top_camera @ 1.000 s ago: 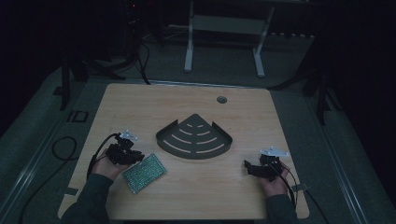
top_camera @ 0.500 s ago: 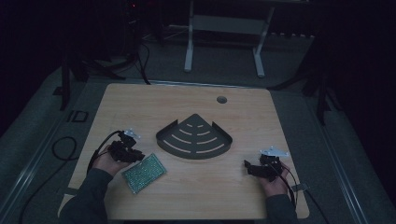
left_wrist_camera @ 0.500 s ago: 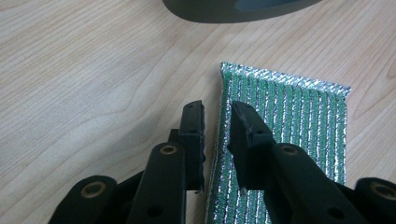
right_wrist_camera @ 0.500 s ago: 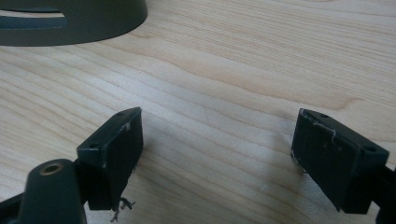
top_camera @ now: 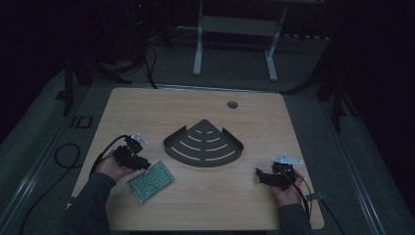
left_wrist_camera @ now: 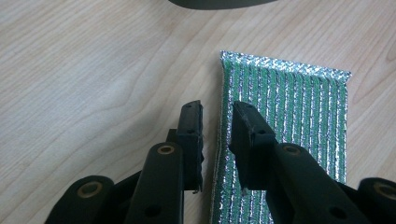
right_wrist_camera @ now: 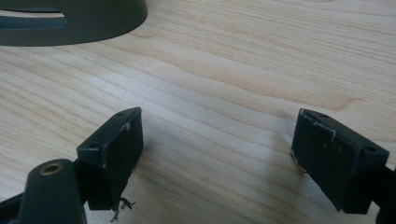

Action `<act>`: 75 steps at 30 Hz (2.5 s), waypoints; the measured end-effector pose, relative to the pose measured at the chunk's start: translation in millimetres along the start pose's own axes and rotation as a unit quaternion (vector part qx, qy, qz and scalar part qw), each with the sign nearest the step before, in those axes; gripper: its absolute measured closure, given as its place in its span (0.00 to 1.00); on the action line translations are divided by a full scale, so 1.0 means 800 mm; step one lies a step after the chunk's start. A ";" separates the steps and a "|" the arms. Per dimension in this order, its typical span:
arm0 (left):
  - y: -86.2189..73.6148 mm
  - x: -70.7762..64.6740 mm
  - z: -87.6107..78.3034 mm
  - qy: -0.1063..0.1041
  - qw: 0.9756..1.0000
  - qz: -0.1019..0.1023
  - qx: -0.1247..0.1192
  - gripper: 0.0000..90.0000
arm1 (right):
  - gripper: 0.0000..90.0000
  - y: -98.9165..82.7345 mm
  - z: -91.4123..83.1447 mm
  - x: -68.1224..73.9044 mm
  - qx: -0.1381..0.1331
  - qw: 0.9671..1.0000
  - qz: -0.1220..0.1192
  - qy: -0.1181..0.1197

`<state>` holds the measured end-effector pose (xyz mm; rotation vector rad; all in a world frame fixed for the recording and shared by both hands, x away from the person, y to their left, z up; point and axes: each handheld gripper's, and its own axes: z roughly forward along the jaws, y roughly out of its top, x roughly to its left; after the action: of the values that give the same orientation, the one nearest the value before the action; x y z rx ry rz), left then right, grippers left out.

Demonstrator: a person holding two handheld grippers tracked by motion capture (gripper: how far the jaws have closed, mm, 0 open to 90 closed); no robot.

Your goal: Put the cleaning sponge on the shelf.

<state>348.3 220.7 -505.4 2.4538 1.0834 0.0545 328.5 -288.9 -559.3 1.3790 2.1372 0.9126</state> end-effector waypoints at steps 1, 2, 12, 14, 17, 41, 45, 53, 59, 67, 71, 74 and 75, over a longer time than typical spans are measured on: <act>0.000 0.000 0.001 -0.002 1.000 0.001 0.001 0.82 | 0.18 0.000 0.000 0.000 0.000 1.000 0.000 0.000; 0.000 0.000 0.001 -0.003 1.000 0.002 0.004 0.82 | 0.18 0.000 0.000 0.000 0.000 1.000 0.000 0.000; -0.006 -0.001 0.010 -0.014 1.000 -0.004 0.011 0.82 | 0.18 0.000 0.000 0.000 0.000 1.000 0.000 0.000; -0.007 -0.001 0.010 -0.016 1.000 -0.005 0.012 0.82 | 0.18 0.000 0.000 0.000 0.000 1.000 0.000 0.000; -0.007 0.001 0.012 -0.014 1.000 -0.008 0.017 0.82 | 0.18 0.000 0.000 0.000 0.000 1.000 0.000 0.000; 0.001 -0.001 0.016 -0.027 0.998 -0.033 0.049 1.00 | 0.18 0.000 0.000 0.000 0.000 1.000 0.000 0.000; 0.002 0.000 0.010 -0.040 0.998 -0.034 0.045 1.00 | 0.18 0.000 0.000 0.000 0.000 1.000 0.000 0.000; 0.011 -0.002 -0.009 -0.032 0.999 -0.026 0.028 1.00 | 0.18 0.000 0.000 0.000 0.000 1.000 0.000 0.000; 0.018 -0.001 -0.020 -0.037 0.999 -0.020 0.024 1.00 | 0.18 0.000 0.000 0.000 0.000 1.000 0.000 0.000; 0.027 -0.001 -0.034 -0.027 0.999 -0.019 0.019 1.00 | 0.18 0.000 0.000 0.000 0.000 1.000 0.000 0.000; 0.032 0.000 -0.039 -0.025 0.999 -0.017 0.018 1.00 | 0.18 0.000 0.000 0.000 0.000 1.000 0.000 0.000; 0.037 0.000 -0.045 -0.022 1.000 -0.014 0.015 1.00 | 0.18 0.000 0.000 0.000 0.000 1.000 0.000 0.000; 0.037 0.000 -0.045 -0.022 1.000 -0.014 0.015 1.00 | 0.18 0.000 0.000 0.000 0.000 1.000 0.000 0.000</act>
<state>361.0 217.6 -460.6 2.4533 1.1071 -0.0243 328.5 -288.9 -559.3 1.3790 2.1372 0.9128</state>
